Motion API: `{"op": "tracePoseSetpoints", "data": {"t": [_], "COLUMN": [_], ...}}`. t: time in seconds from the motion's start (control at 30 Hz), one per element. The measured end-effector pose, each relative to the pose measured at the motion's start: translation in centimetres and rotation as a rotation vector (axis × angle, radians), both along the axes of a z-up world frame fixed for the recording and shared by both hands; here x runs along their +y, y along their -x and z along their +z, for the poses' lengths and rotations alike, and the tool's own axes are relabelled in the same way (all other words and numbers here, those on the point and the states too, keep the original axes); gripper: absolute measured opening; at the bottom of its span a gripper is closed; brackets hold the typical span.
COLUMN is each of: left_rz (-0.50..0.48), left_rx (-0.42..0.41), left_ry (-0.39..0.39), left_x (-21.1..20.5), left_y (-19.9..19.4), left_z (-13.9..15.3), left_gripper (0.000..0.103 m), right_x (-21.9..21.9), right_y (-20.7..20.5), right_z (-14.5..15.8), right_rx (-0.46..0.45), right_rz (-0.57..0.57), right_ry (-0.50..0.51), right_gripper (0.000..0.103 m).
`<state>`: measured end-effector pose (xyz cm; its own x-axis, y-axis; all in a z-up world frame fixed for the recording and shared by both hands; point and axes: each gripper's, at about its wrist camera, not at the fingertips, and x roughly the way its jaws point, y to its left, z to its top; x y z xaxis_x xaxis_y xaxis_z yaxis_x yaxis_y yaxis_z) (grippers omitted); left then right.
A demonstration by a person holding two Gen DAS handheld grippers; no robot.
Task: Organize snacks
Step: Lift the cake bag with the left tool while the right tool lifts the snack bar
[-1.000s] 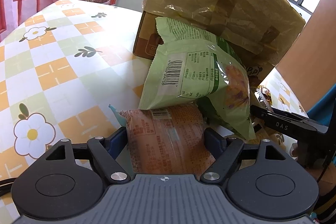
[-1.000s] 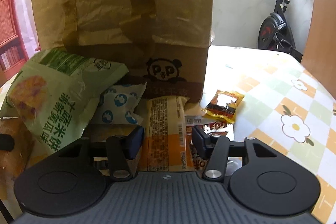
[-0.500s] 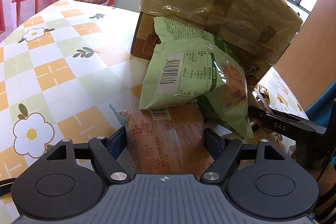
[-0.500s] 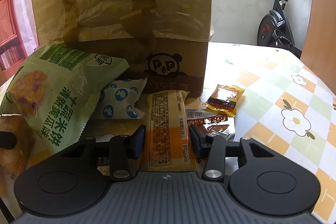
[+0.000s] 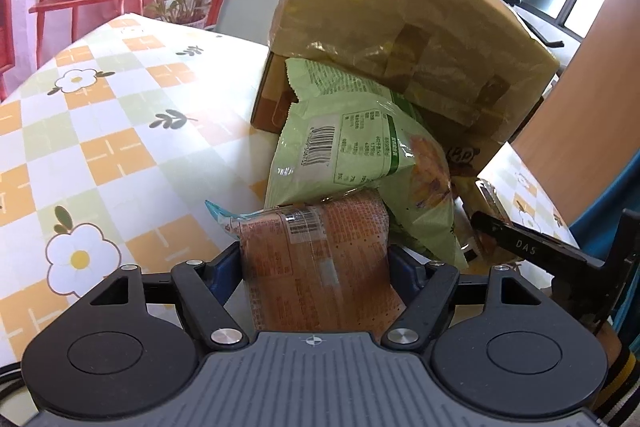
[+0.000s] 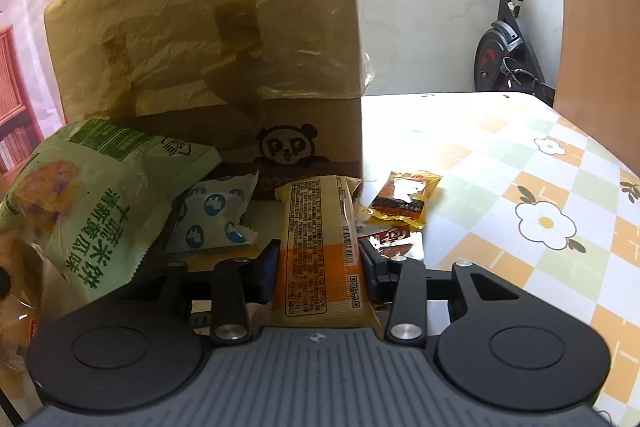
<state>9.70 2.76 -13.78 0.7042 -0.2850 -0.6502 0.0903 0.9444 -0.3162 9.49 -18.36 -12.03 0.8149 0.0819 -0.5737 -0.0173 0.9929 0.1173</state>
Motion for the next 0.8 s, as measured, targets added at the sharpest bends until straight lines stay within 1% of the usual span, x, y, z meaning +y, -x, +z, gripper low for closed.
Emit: {"op": "tracePoseSetpoints", "data": {"t": [0.37, 0.63, 0.7, 0.8], "left_rz": [-0.041, 0.003, 0.007, -0.004], "left_rx": [-0.058, -0.068, -0.081, -0.126], "left_ry": [-0.025, -0.003, -0.019, -0.054], "left_x": [-0.6, 0.5, 0.6, 0.3], "left_y": [0.7, 1.1, 1.2, 1.7], "left_z": [1.3, 2.0, 2.2, 3.0], "left_gripper": [0.076, 0.076, 0.076, 0.076], "right_x": [-0.2, -0.4, -0.3, -0.2], "right_y": [0.2, 0.2, 0.2, 0.2], "right_z": [0.0, 0.0, 0.0, 0.1], "right_rx": [-0.003, -0.004, -0.005, -0.005], "right_rz": [-0.004, -0.010, -0.008, -0.004], "right_ry": [-0.016, -0.028, -0.026, -0.021], "right_gripper": [0.042, 0.042, 0.042, 0.042]}}
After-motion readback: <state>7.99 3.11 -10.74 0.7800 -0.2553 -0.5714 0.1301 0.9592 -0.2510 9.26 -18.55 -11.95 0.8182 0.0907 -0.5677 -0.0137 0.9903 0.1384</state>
